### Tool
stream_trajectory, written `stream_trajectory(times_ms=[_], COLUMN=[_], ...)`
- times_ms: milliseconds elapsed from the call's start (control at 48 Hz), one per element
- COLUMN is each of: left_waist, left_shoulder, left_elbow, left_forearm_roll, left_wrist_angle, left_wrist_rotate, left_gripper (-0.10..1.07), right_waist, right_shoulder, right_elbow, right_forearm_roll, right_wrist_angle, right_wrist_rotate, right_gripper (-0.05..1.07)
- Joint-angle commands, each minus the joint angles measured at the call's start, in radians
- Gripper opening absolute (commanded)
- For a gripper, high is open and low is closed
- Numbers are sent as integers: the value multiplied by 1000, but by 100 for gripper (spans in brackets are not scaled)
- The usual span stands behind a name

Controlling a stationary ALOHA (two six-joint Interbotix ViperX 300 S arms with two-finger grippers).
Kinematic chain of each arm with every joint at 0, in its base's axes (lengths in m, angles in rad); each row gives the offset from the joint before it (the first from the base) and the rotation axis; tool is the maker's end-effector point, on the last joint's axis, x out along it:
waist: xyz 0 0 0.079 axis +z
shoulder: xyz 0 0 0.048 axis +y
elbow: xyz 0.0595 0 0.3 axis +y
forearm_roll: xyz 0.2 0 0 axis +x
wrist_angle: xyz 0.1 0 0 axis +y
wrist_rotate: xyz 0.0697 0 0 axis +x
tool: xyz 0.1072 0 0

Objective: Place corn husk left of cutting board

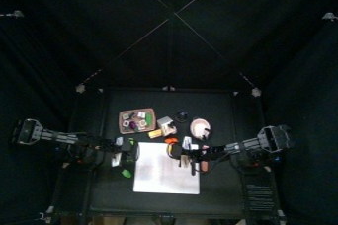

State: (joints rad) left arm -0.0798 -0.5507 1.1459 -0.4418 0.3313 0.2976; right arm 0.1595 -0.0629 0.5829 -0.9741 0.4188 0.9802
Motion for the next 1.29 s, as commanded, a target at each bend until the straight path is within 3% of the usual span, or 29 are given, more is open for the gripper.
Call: stream_trajectory(times_ms=[0,292,562,833,1083,1271], left_waist=[-23,-40,-38,-32,-29,-28], left_shoulder=[25,183,275,259,216,153], left_elbow=[-9,-17,-52,-80,-98,-84], left_forearm_roll=[-26,-72,-71,-26,67,120], left_wrist_angle=[-11,-15,-15,-17,-32,-127], left_wrist_rotate=[2,2,2,2,-3,-5], left_gripper=[38,40,60,78,80,80], right_waist=[0,-6,-8,-8,-9,-8], right_shoulder=[-15,-9,-3,5,6,-8], right_elbow=[-15,-17,-20,-21,-23,-25], right_forearm_roll=[-5,-3,-3,-3,-3,-3], right_wrist_angle=[-6,-6,-6,-8,-8,-8], right_wrist_rotate=[3,0,0,0,0,6], right_gripper=[51,51,51,51,51,51])
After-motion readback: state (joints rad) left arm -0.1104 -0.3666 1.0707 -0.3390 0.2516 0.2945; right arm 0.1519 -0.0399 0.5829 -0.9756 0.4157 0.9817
